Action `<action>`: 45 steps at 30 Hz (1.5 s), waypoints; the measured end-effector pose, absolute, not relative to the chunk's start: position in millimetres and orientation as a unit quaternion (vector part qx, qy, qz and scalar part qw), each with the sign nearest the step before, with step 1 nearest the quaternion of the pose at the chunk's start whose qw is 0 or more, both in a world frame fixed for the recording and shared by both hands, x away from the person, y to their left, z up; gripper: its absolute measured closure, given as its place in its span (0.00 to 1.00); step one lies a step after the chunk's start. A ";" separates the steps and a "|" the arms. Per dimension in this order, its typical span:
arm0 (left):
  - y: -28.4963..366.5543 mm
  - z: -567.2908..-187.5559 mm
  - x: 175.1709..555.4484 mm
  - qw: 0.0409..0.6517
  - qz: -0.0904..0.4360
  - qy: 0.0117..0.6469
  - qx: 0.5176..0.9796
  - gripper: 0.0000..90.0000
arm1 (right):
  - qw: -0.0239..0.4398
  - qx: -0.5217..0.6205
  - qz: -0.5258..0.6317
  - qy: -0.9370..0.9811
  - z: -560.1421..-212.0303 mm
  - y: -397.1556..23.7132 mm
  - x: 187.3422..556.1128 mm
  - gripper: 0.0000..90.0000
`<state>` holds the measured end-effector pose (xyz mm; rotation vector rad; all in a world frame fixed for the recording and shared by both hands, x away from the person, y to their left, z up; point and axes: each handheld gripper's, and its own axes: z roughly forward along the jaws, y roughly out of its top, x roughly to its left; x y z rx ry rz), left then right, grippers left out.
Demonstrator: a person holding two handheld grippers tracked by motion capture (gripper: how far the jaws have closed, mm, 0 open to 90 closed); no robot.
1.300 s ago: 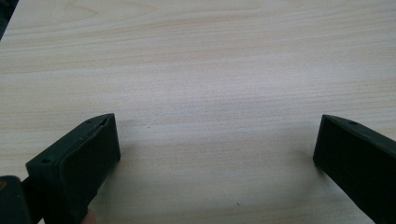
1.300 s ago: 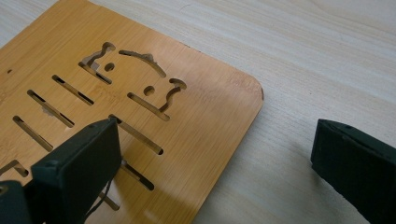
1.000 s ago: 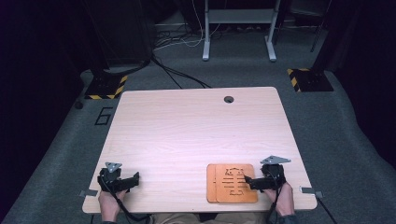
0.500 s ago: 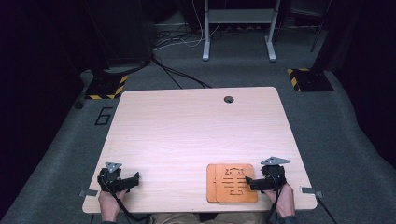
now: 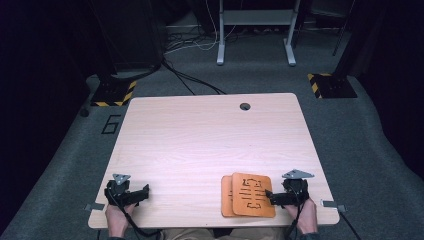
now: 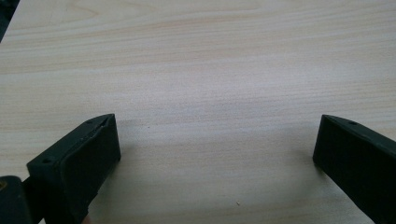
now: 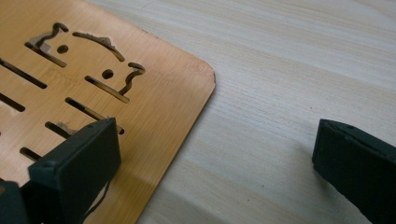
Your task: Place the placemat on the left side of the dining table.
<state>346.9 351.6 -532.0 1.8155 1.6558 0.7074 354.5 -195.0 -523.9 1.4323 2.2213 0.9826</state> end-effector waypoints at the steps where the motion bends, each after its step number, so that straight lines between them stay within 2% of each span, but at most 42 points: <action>1: 351.0 -531.7 346.7 0.286 0.267 0.619 0.681 0.01 | 0.166 0.499 0.347 0.776 -525.0 -196.4 353.9 0.00; 8: 344.2 -529.0 344.5 0.296 0.246 0.622 0.682 0.02 | 0.170 0.500 0.352 0.773 -526.3 -196.6 352.4 0.00; 16: 312.5 -515.4 342.6 0.320 0.206 0.597 0.706 0.04 | 0.171 0.498 0.354 0.773 -526.9 -196.9 352.5 0.00; 27: 273.6 -501.0 341.9 0.336 0.186 0.559 0.735 0.04 | 0.169 0.500 0.356 0.771 -526.9 -196.8 351.8 0.00; 45: 237.2 -490.8 349.4 0.339 0.142 0.527 0.766 0.05 | 0.171 0.500 0.357 0.770 -527.2 -197.1 351.8 0.00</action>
